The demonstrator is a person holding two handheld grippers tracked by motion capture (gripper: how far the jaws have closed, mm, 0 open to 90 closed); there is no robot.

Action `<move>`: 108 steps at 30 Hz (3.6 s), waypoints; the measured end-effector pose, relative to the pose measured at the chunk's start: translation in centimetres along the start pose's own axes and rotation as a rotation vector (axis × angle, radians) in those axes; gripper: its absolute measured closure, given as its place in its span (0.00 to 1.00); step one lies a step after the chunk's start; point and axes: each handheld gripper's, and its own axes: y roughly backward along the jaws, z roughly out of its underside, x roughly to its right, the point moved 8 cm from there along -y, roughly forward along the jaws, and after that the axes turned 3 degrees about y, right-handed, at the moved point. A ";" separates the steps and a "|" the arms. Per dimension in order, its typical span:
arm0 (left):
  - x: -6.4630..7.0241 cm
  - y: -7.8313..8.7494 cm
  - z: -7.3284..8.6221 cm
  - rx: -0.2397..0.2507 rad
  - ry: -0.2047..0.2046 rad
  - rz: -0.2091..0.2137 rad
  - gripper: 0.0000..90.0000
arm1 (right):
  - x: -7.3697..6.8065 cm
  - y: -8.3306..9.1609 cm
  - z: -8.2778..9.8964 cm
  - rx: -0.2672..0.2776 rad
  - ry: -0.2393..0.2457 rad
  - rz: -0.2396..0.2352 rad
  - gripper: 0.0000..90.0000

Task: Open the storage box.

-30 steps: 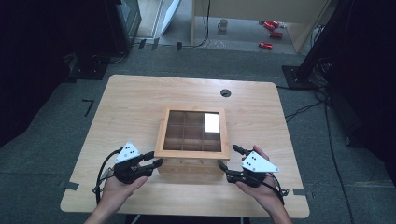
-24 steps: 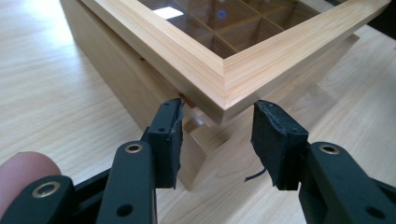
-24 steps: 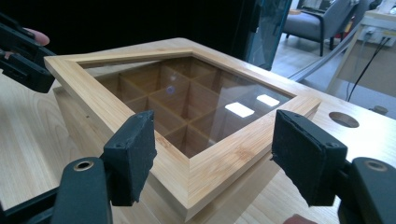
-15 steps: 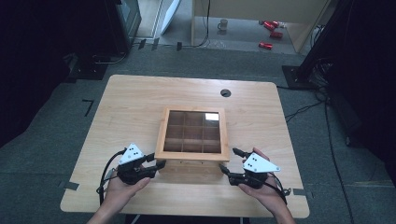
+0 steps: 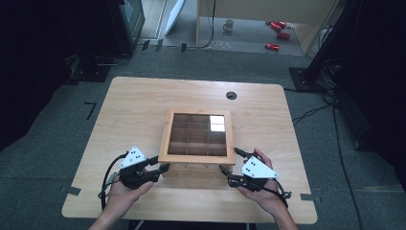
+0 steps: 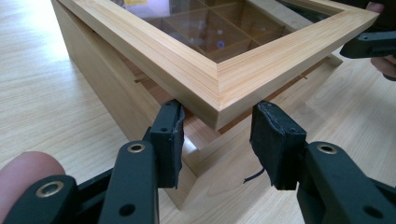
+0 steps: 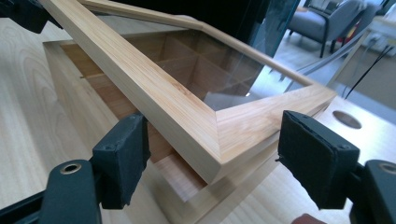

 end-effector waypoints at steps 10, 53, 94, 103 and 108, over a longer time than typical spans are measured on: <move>-0.5 0.6 -0.3 0.024 0.017 0.008 0.53 | 0.3 -0.2 -0.6 0.003 0.036 -0.004 0.27; -11.1 0.2 6.7 -0.148 0.122 -0.330 0.17 | 5.6 -1.1 -8.4 0.078 0.008 -0.062 0.48; -10.8 0.0 6.8 -0.133 0.103 -0.330 0.17 | 17.4 -8.2 -14.8 0.167 -0.311 -0.001 0.64; -10.6 -0.2 6.9 -0.140 0.082 -0.336 0.17 | 20.6 -11.7 -15.1 0.104 -0.406 0.052 0.65; -10.5 -0.2 6.9 -0.136 0.078 -0.329 0.17 | 21.8 -13.1 -14.9 0.077 -0.454 0.061 0.65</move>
